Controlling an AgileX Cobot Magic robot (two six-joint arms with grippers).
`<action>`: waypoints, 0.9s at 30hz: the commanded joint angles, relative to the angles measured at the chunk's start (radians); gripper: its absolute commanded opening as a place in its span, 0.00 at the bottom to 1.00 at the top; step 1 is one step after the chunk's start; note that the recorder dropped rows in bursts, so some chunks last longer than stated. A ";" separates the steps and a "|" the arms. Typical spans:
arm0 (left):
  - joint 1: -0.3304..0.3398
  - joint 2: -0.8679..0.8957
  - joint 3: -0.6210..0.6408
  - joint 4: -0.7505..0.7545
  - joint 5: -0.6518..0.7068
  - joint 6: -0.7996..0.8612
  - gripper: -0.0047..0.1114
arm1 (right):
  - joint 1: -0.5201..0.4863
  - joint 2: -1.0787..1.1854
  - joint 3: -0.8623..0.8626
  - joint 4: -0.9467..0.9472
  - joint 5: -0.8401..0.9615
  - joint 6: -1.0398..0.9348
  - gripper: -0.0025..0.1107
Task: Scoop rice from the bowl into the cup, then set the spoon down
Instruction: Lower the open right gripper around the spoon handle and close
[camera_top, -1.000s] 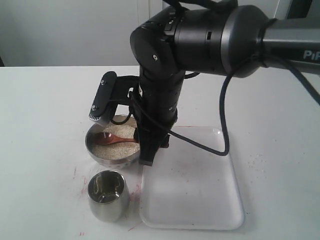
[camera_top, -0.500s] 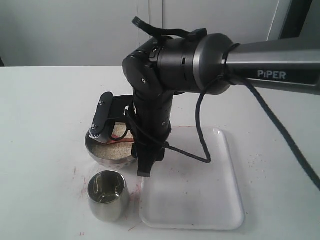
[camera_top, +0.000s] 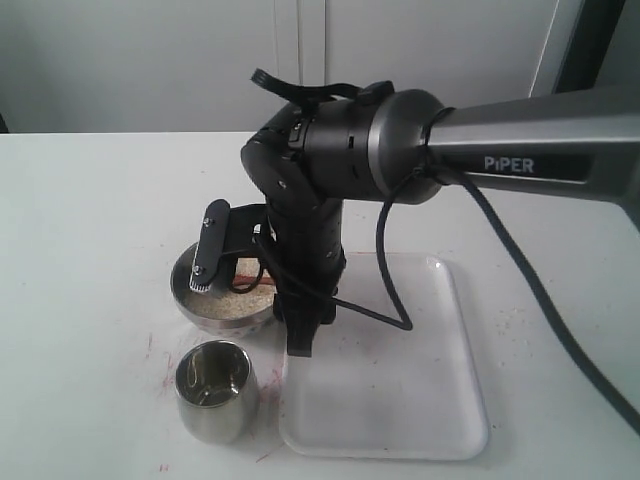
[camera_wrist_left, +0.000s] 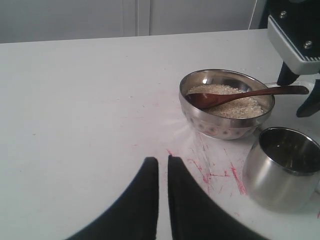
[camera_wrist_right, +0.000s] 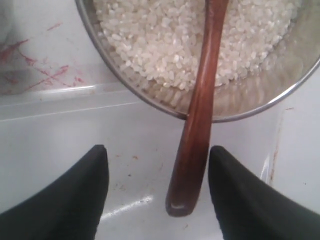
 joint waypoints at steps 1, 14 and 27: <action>-0.001 0.001 -0.006 -0.010 -0.003 -0.006 0.16 | -0.013 0.010 0.003 -0.016 -0.010 -0.004 0.51; -0.001 0.001 -0.006 -0.010 -0.003 -0.006 0.16 | -0.022 0.010 0.003 -0.012 -0.056 -0.004 0.46; -0.001 0.001 -0.006 -0.010 -0.003 -0.006 0.16 | -0.022 0.022 0.003 -0.010 -0.049 0.008 0.41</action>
